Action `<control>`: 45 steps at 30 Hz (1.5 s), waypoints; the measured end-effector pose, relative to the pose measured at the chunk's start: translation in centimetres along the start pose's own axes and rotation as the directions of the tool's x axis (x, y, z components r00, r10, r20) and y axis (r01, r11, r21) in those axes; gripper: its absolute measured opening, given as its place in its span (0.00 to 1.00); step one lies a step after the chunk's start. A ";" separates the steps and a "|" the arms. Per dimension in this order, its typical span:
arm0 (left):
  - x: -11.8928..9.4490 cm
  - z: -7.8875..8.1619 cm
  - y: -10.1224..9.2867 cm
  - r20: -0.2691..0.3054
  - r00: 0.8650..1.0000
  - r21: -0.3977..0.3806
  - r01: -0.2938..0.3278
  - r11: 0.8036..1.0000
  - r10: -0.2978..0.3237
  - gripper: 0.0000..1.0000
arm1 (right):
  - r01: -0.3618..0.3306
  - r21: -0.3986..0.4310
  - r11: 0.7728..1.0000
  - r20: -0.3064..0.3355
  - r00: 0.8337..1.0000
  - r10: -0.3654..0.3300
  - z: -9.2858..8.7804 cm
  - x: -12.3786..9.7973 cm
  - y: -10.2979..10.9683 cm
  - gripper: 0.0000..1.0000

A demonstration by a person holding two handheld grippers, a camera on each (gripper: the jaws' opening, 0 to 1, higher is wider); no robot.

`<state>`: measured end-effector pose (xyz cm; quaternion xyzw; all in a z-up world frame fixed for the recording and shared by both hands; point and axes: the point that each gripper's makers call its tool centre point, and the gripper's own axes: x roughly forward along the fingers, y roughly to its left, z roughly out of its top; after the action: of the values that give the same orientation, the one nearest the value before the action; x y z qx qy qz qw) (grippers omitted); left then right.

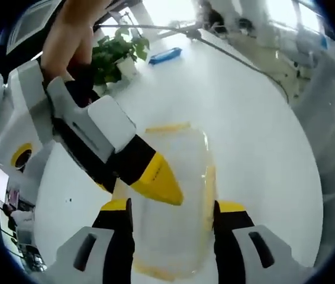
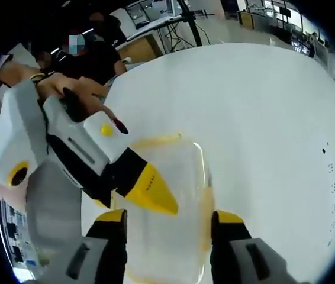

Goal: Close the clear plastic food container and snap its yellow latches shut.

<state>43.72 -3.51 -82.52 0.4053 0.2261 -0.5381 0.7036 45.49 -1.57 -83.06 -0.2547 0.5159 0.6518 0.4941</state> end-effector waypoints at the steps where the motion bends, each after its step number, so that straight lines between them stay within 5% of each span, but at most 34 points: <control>1: 0.2 0.7 -0.1 0.040 0.999 0.013 0.000 1.000 -0.001 0.49 | 0.043 -0.004 0.999 0.012 0.999 -0.043 0.3 -0.2 -0.8 0.54; 11: -0.2 0.1 0.1 0.025 1.000 -0.008 -0.015 1.000 0.015 0.49 | 0.032 -0.004 0.999 0.032 0.999 -0.031 0.1 -0.6 -0.7 0.54; 19: -0.2 0.0 0.0 0.012 1.000 0.001 -0.013 1.000 0.013 0.49 | 0.060 0.041 0.997 0.159 0.985 -0.066 0.4 -0.6 -1.0 0.55; 30: -0.1 -0.1 0.0 0.003 1.000 0.003 -0.015 1.000 0.015 0.50 | 0.079 0.081 0.994 0.196 0.976 -0.094 0.8 -0.4 -1.2 0.55; 36: -0.2 0.0 0.0 0.014 1.000 -0.006 -0.025 1.000 0.025 0.50 | 0.146 0.108 0.983 0.313 0.934 -0.173 1.3 -0.6 -1.3 0.57; 45: 0.0 0.1 0.3 0.007 1.000 0.007 -0.021 1.000 0.021 0.51 | 0.220 0.178 0.959 0.386 0.881 -0.274 1.9 -0.8 -1.8 0.62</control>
<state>44.02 -3.55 -82.37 0.4082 0.2174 -0.5331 0.7085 47.76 -0.13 -82.47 -0.1449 0.4058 0.5873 0.6851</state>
